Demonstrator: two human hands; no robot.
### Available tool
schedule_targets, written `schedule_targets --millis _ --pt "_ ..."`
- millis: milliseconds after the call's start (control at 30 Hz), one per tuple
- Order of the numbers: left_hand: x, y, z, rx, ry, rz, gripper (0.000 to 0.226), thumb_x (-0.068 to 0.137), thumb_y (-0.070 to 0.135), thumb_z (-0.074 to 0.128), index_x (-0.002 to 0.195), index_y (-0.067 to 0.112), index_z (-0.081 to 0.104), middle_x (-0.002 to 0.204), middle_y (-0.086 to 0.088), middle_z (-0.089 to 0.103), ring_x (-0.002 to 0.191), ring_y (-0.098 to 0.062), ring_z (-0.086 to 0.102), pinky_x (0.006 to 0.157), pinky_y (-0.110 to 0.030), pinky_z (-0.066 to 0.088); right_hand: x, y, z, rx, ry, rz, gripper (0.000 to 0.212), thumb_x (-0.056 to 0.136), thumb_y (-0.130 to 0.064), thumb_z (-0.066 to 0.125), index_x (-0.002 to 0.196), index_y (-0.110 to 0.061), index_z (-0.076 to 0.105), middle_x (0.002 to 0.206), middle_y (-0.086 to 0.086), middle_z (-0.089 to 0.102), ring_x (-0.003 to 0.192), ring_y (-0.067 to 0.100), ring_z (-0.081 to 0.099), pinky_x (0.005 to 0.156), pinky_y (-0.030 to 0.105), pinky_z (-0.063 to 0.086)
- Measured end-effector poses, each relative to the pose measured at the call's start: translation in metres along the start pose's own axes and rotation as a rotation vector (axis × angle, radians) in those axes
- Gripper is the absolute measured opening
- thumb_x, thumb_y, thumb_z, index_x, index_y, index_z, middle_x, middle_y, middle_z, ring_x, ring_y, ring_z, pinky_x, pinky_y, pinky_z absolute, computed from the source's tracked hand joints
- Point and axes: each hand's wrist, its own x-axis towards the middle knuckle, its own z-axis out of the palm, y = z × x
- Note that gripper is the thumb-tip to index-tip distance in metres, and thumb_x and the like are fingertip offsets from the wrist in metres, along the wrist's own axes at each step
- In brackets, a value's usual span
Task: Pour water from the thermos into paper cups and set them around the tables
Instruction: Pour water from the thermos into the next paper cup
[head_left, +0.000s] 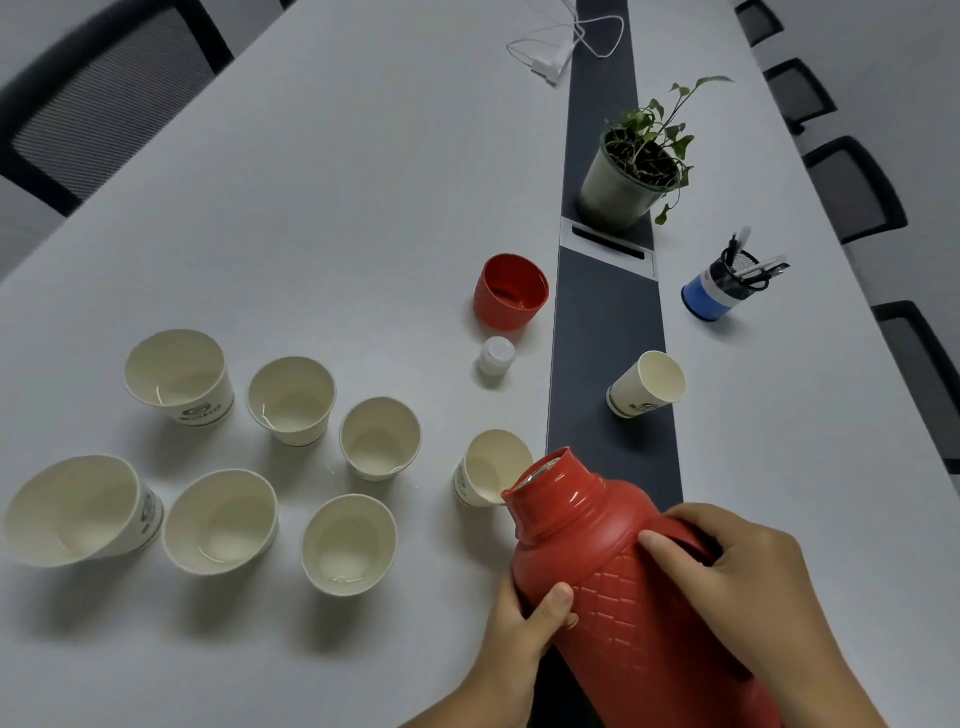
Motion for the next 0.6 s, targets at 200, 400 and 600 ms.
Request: schedule_targets --millis 200,400,600 --pt "0.0 -0.003 0.003 -0.016 -0.001 -0.024 0.096 0.072 0.057 0.098 0.149 0.023 0.052 0.135 -0.012 0.073 0.116 -0.033 0.072 0.105 -0.045 0.059 0.007 -0.005 -0.002 -0.044 -0.016 -0.022 0.024 0.083 -0.034 0.094 0.083 -0.05 0.075 0.079 -0.035 0.071 0.077 -0.006 0.068 0.077 0.03 0.056" --pt "0.002 -0.004 0.007 -0.047 0.014 -0.02 0.103 0.064 0.066 0.098 0.147 0.022 0.054 0.133 -0.013 0.073 0.11 -0.03 0.071 0.104 -0.046 0.06 0.013 -0.011 -0.005 -0.081 -0.03 -0.05 0.02 0.084 -0.036 0.092 0.082 -0.048 0.075 0.077 -0.035 0.07 0.074 -0.004 0.067 0.074 0.03 0.055" --pt "0.004 -0.003 0.004 -0.06 -0.012 -0.021 0.086 0.08 0.057 0.092 0.149 0.026 0.051 0.138 -0.007 0.072 0.125 -0.031 0.07 0.106 -0.044 0.06 0.017 -0.01 -0.003 -0.083 -0.043 -0.073 0.023 0.084 -0.036 0.092 0.084 -0.049 0.074 0.079 -0.034 0.07 0.076 -0.004 0.068 0.076 0.03 0.055"
